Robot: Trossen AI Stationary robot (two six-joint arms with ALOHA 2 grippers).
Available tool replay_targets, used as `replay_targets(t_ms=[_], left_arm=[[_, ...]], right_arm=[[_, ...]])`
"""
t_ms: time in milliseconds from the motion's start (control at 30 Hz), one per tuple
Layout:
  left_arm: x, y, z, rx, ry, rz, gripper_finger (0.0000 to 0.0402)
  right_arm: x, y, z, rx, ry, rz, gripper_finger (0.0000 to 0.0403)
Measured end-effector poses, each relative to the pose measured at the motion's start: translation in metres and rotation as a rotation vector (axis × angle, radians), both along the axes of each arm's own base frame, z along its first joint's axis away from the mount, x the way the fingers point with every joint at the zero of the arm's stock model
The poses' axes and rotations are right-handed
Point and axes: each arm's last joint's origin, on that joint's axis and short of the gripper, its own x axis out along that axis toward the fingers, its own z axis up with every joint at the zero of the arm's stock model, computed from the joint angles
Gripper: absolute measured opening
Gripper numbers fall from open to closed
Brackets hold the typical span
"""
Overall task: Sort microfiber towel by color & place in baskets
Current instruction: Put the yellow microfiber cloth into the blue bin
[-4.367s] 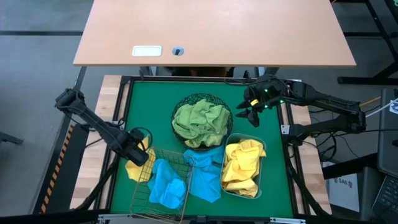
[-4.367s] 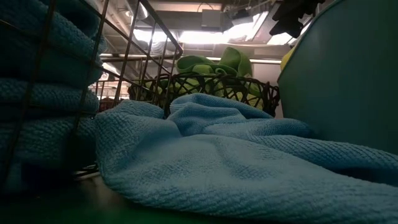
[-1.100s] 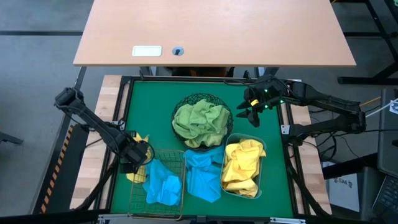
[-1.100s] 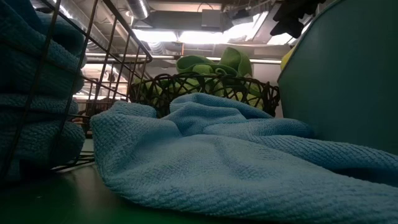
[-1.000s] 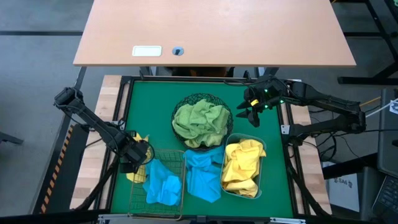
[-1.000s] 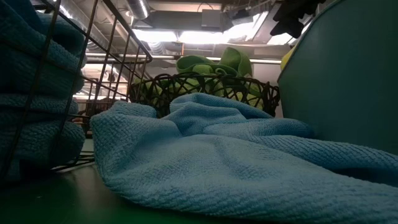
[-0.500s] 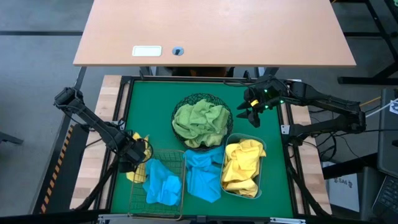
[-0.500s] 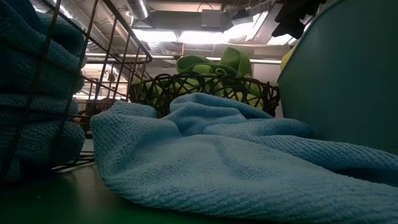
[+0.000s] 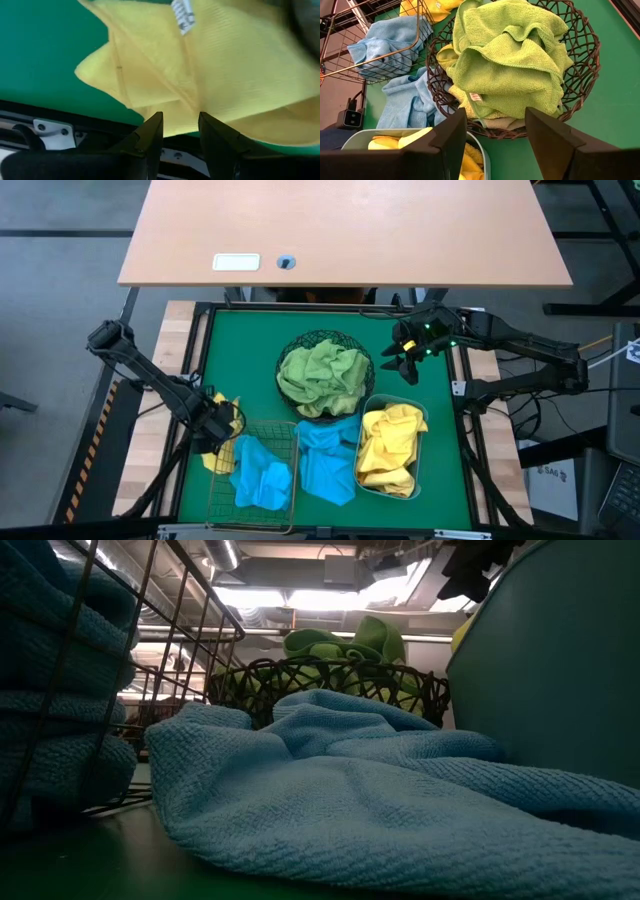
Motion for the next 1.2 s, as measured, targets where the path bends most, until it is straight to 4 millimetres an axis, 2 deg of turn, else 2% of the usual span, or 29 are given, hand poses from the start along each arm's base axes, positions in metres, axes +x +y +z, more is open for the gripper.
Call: replay_targets(t_ms=[367,733,1200], left_arm=[[0.0007,0.0007,-0.0103,0.01,-0.037,-0.002,0.0119],[-0.0003,-0.0038,-0.0042,-0.109,0.045,0.046,0.0119],[0.0009,-0.0059,-0.001,-0.149,0.054,0.048,0.0119]], right_arm=[[0.0,0.0,0.0,0.003,0.001,-0.004,0.0202],[0.0,0.0,0.0,0.004,0.001,-0.004,0.0202],[0.0,-0.0001,0.0,0.004,0.0,-0.007,0.0202]])
